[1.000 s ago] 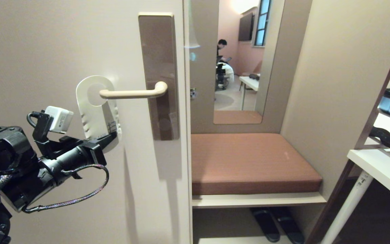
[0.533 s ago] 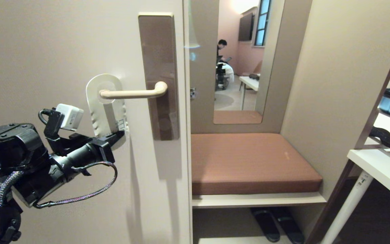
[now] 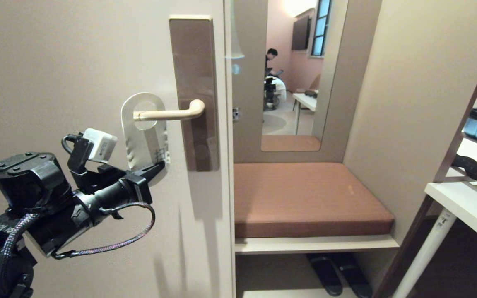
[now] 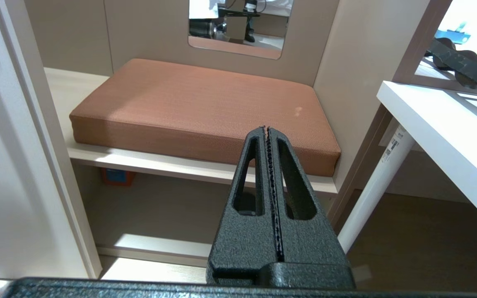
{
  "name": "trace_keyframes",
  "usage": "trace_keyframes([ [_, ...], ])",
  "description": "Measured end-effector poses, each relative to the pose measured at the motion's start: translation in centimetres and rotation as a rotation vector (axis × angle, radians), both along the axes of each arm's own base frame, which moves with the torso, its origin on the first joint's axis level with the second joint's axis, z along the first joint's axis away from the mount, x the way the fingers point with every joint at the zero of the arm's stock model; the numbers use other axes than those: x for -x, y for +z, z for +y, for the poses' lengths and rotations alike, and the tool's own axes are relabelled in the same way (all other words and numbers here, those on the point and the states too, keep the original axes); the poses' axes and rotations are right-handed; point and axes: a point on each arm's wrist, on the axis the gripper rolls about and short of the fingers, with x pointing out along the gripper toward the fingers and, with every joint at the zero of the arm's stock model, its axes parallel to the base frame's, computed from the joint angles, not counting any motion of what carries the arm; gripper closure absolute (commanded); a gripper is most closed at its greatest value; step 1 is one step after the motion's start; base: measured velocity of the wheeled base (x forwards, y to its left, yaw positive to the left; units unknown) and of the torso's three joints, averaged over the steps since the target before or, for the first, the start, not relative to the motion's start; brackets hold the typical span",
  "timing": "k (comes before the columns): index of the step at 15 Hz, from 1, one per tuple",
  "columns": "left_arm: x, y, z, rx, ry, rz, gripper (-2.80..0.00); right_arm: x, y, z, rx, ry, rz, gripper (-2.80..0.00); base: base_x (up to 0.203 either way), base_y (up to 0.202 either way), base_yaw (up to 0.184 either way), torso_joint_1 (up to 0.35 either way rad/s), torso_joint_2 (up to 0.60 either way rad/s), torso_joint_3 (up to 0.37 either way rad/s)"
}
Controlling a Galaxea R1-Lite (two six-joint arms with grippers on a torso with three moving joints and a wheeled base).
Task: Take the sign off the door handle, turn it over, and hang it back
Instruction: Hang the sign back with the other side facing out
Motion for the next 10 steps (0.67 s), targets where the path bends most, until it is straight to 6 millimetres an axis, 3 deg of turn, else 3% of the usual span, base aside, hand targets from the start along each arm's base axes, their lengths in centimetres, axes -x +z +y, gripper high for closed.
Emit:
trace_keyframes([
  [10, 0.5, 0.0, -1.7, -0.047, 0.027, -0.024, 0.00, 0.0, 0.0, 0.0, 0.000, 0.000, 0.000, 0.00, 0.000, 0.000, 0.000, 0.000, 0.00, 0.000],
])
